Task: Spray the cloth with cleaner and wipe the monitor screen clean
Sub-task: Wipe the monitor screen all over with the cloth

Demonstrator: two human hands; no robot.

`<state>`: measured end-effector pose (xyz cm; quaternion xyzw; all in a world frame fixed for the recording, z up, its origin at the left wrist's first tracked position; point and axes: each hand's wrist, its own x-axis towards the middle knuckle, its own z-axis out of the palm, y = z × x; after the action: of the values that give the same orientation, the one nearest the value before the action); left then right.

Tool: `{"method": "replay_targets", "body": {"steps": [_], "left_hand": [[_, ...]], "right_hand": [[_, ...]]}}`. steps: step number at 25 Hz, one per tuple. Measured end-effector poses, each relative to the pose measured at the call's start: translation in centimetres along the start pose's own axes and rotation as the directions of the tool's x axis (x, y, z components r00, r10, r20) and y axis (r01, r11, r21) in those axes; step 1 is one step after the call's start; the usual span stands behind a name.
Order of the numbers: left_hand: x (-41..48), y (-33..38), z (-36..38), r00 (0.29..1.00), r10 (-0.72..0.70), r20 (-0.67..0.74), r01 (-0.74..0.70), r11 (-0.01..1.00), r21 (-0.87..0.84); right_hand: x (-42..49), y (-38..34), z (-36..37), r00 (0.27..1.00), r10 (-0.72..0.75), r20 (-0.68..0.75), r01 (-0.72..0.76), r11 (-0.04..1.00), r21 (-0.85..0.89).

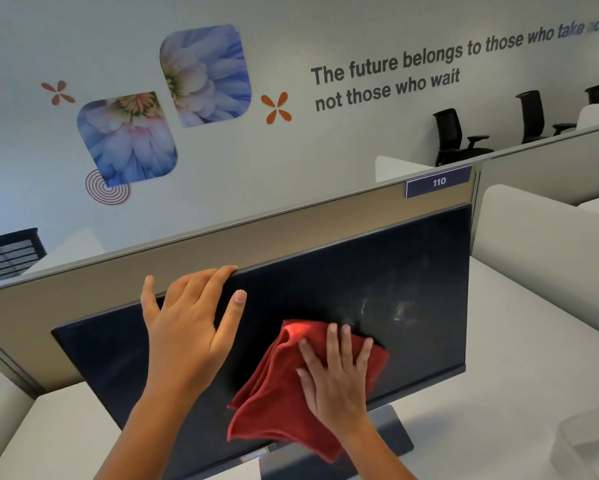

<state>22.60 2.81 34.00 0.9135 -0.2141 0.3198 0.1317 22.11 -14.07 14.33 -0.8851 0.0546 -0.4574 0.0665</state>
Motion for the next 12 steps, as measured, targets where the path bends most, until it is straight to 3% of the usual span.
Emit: {"method": "replay_targets", "body": {"steps": [3,5,9,11,12], "left_hand": [[0.1,0.2,0.1,1.0,-0.011,0.007,0.011,1.0,0.003],[0.2,0.5,0.1,1.0,-0.018,0.01,0.018,1.0,0.007],[0.0,1.0,0.1,1.0,-0.023,0.006,0.023,1.0,0.001],[0.1,1.0,0.0,1.0,-0.024,0.006,0.024,1.0,-0.01],[0.1,1.0,0.0,1.0,-0.023,0.005,0.023,1.0,-0.014]], "right_hand": [[3.7,3.8,-1.1,0.967,0.219,-0.131,-0.219,0.976,0.015],[5.8,7.0,-1.8,0.908,0.377,-0.182,-0.369,0.926,0.077],[7.7,12.5,-3.1,0.711,0.677,-0.191,-0.651,0.736,0.183],[6.7,14.6,-2.2,0.615,0.785,-0.068,-0.731,0.601,0.323],[5.9,15.0,-2.2,0.525,0.845,0.101,-0.765,0.416,0.491]]}}
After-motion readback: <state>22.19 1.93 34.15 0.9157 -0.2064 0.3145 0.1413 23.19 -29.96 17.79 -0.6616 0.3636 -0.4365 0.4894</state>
